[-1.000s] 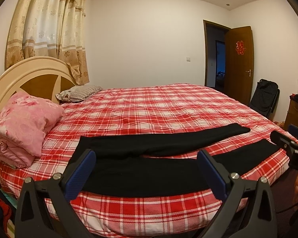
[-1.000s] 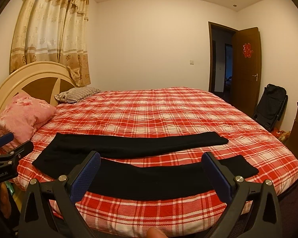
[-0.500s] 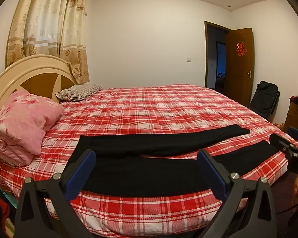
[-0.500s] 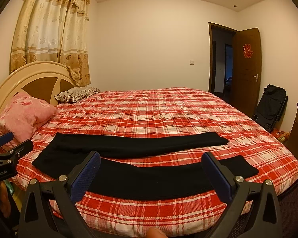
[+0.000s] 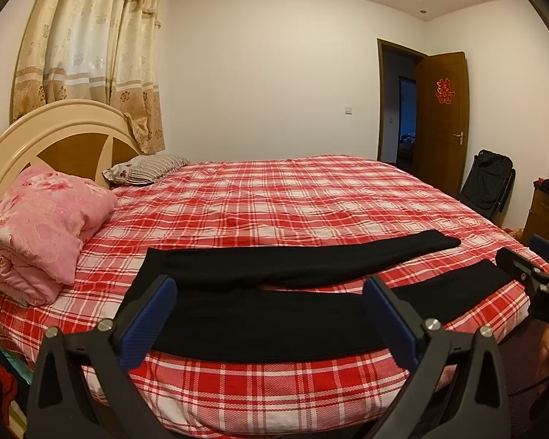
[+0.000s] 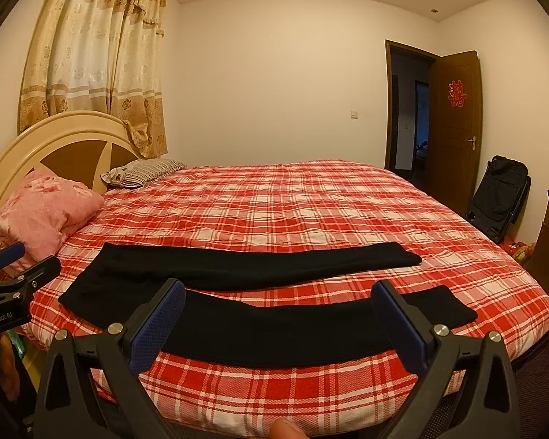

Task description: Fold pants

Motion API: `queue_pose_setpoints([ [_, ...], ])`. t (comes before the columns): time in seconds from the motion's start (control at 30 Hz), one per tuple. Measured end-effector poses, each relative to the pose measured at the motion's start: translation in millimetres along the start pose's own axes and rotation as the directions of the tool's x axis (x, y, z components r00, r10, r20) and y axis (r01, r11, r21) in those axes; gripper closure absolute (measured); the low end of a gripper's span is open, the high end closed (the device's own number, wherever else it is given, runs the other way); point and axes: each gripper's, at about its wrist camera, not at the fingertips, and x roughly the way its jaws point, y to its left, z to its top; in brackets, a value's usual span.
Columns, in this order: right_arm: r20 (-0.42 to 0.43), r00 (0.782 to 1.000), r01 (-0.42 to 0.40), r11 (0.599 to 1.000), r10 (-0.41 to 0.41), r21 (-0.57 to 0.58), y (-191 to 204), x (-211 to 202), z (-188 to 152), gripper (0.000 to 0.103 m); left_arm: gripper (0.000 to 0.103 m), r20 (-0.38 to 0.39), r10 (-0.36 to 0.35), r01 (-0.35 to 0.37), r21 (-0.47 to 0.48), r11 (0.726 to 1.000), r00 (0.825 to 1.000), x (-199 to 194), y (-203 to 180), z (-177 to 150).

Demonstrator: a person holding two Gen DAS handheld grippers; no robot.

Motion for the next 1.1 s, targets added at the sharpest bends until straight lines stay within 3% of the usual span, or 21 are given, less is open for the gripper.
queue_pose_setpoints([
  [0.6,-0.028,1.000,-0.002,1.000,0.001,-0.012,1.4,12.6,-6.1,0.001,0.000,-0.013,-0.005,0.005,0.004,1.000,1.000,4.8,-0.8,-4.5],
  [0.8,-0.047,0.999,-0.009,0.999,0.007,-0.036,1.6,29.1,-14.4,0.001,0.000,-0.068,-0.021,0.021,-0.006,1.000,0.997,22.0,4.3,-11.1],
  [0.93,-0.111,0.993,-0.052,0.998,0.050,-0.020,-7.3,58.7,-25.8,0.001,0.000,-0.126,-0.061,0.056,-0.048,0.997,0.990,45.3,20.0,-13.6],
  [1.1,-0.209,0.977,-0.036,0.999,0.044,0.039,-30.6,100.1,-38.5,0.001,0.000,-0.180,0.015,-0.029,-0.079,0.996,0.984,94.9,72.9,-7.3],
])
